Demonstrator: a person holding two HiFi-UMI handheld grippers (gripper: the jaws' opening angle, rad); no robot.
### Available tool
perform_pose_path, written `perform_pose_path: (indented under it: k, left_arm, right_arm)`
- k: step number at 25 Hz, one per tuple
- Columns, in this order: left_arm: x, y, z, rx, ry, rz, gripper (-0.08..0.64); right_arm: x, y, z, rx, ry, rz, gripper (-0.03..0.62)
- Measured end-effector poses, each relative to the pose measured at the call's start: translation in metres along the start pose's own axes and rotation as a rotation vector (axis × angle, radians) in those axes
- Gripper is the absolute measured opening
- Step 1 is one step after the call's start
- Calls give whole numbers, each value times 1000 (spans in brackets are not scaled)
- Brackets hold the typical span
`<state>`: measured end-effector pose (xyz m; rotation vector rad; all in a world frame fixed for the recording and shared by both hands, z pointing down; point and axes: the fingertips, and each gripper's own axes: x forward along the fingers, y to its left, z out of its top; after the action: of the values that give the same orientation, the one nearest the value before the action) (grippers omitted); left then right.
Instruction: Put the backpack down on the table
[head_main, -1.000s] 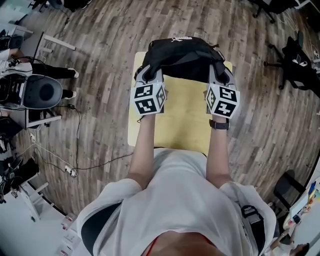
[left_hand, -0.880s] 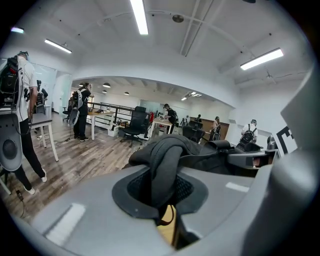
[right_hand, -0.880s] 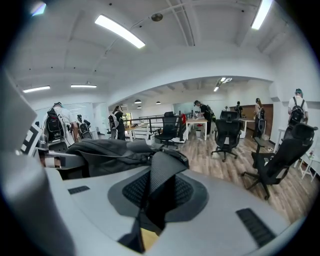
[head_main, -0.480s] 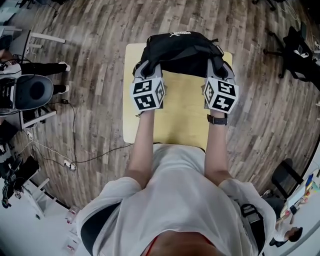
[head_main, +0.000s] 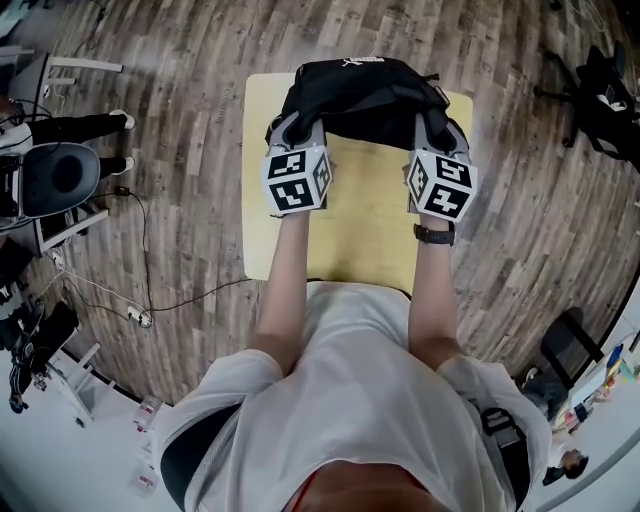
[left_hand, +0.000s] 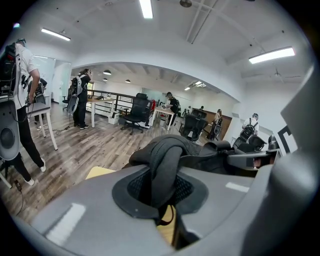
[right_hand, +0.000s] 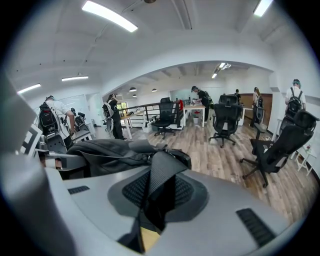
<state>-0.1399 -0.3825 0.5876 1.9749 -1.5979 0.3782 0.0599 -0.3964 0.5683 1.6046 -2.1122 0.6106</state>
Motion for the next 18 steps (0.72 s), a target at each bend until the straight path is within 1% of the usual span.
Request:
perform_pose_path:
  k: [18]
  left_arm:
    - [30, 14, -61, -36, 111, -6, 38]
  right_arm:
    - [29, -4, -53, -8, 122, 1, 72]
